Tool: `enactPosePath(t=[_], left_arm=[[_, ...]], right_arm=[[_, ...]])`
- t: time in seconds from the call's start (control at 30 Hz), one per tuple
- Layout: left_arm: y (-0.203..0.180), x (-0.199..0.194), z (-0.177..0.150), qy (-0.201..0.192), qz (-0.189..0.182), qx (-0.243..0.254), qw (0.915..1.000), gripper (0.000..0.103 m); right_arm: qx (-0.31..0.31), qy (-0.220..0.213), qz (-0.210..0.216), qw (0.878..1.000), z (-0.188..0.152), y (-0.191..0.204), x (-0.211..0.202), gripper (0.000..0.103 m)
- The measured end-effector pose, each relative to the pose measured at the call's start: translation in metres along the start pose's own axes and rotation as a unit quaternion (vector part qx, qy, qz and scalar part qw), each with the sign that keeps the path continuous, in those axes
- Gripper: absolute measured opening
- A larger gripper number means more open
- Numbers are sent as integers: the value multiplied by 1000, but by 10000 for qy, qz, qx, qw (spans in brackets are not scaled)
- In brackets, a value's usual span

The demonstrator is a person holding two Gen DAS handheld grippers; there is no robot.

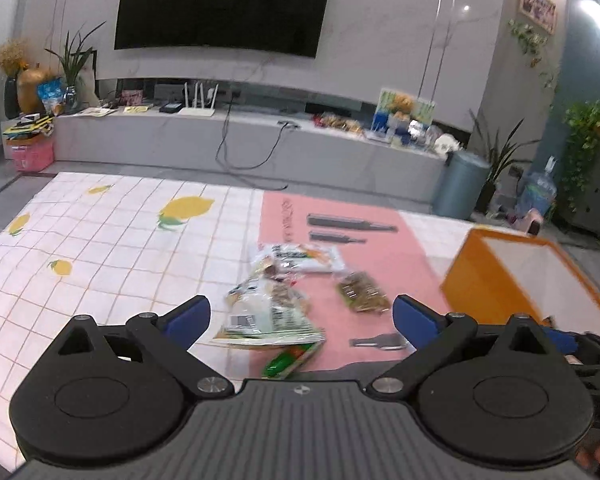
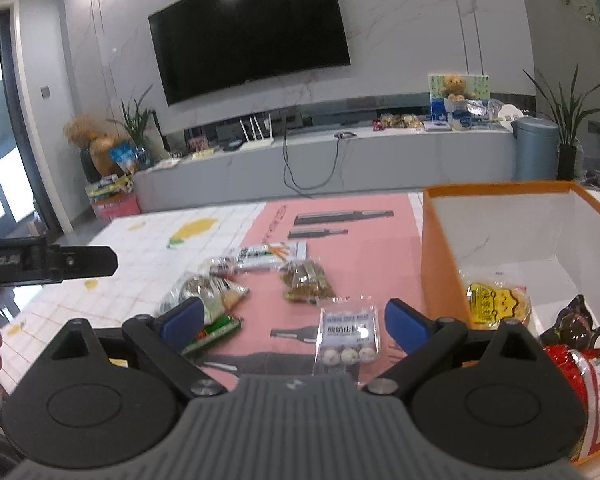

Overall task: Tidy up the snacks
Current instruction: 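Grasp the white-green bread bag with the left gripper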

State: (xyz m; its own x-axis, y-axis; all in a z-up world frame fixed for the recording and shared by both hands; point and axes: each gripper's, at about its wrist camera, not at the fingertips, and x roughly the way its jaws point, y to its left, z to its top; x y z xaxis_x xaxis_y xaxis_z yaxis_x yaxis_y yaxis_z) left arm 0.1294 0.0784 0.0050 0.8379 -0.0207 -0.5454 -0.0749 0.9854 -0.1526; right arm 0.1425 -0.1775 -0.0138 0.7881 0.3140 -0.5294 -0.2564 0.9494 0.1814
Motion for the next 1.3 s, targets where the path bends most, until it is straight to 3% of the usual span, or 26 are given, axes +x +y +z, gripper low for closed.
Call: enactPosePath(t=[0.17,0.43,0.53,0.8,0.87,0.9,1.0,1.3], left_arm=[[8,38,0,410,151,379,9983,103],[12,93,13,817,-56,426,9957,103],[15,112,15,1052,104,400,9936,103],[25,145,4,1597,103,208,9869,103],[31,148,2,1644,105,98,9863,99],[34,149,1,1655,55,-34,9862,89],[42,145,2,1755,-65,-265,9841,76],[52,114,-15,1741,55,273,9843,73]], right_arm=[[-72,249,-54,9997,-9,5,18,95],[-378,730,-6,9966,-26,20,51,95],[-417,855,-47,9955,-31,23,60,95],[-513,980,19,9939,-38,31,65,95],[-536,993,34,9936,-39,32,64,95],[-534,998,33,9936,-39,32,64,95],[-549,1016,30,9933,-40,33,64,95],[-252,1015,122,9944,-44,33,67,95]])
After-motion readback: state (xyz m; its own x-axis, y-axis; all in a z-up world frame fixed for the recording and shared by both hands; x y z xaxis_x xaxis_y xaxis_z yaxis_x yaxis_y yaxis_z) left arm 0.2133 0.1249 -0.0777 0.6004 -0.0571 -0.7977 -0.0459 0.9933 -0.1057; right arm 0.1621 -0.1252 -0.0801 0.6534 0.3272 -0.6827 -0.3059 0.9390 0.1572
